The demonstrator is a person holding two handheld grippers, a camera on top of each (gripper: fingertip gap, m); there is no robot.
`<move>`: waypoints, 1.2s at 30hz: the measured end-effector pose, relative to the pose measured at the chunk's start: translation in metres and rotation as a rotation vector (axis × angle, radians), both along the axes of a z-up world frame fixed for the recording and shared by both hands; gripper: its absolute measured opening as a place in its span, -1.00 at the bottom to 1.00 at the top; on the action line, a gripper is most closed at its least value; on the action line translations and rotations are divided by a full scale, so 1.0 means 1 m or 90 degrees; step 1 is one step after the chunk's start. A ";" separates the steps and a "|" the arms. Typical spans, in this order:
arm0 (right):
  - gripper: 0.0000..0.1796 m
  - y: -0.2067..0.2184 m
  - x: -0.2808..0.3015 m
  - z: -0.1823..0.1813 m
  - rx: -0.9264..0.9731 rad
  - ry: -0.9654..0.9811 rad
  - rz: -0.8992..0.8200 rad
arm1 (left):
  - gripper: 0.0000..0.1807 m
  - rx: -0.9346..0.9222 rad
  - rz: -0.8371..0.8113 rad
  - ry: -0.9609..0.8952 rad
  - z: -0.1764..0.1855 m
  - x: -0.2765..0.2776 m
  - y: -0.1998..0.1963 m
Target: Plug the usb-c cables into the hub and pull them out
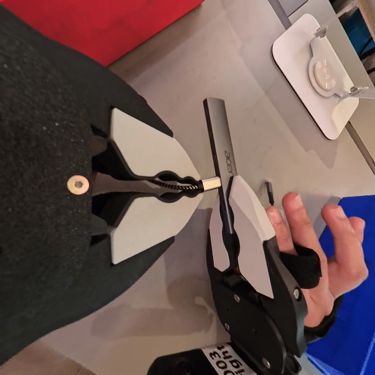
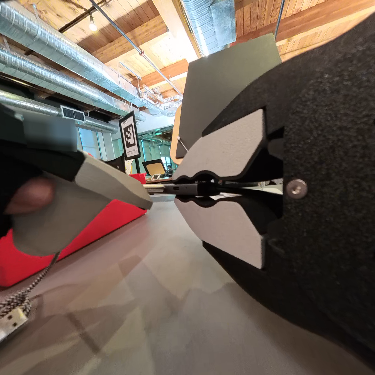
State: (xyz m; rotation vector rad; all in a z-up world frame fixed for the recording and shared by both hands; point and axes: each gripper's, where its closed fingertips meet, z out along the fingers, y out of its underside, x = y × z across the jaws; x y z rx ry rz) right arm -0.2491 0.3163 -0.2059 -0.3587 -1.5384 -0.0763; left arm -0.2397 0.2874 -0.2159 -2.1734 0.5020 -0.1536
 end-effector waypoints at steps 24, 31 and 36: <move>-0.91 -0.022 -0.007 -0.009 -0.013 -0.039 0.046 | -0.97 -0.053 -0.072 0.033 -0.010 -0.005 -0.018; -0.89 -0.012 -0.008 -0.009 -0.031 -0.010 0.067 | -0.95 -0.012 -0.009 -0.024 -0.007 0.000 -0.007; -0.90 -0.002 -0.005 -0.014 -0.054 -0.009 0.058 | -0.74 0.032 0.054 -0.111 0.010 0.011 -0.042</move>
